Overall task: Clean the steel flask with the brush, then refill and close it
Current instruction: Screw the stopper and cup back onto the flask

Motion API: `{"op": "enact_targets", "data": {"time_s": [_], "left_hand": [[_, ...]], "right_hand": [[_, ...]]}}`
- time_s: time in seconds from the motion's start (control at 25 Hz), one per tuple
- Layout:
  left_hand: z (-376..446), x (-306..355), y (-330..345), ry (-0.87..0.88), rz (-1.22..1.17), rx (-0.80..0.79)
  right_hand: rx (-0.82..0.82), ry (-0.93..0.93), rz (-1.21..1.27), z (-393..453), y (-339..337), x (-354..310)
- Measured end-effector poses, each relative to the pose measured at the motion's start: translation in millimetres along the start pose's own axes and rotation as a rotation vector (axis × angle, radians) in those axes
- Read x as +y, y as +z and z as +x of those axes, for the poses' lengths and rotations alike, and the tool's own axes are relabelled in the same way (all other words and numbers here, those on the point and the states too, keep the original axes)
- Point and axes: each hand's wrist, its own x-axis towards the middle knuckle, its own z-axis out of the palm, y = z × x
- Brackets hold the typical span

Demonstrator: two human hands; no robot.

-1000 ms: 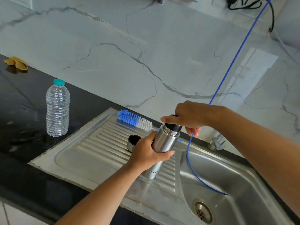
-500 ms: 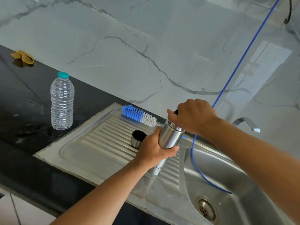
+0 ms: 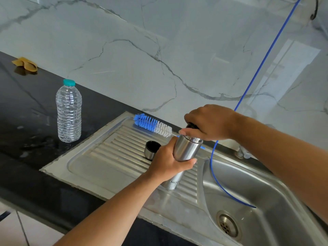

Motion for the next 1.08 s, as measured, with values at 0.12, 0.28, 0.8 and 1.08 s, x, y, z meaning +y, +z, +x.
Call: {"op": "enact_targets", "data": {"time_s": [0.12, 0.28, 0.8, 1.08], "left_hand": [[-1.0, 1.2, 0.8, -0.007, -0.009, 0.011], [-4.2, 4.7, 5.0, -0.006, 0.026, 0.077], [-10.5, 15.2, 11.7, 0.042, 0.206, 0.18], [-6.9, 16.0, 6.5, 0.029, 0.175, 0.182]], "right_hand": [[0.079, 0.108, -0.071, 0.1, 7.8, -13.2], [-0.022, 0.301, -0.254, 6.4, -4.2, -31.7], [-0.292, 0.825, 0.177, 19.6, -23.9, -45.8], [-0.032, 0.934, 0.724, -7.8, -4.3, -30.3]]}}
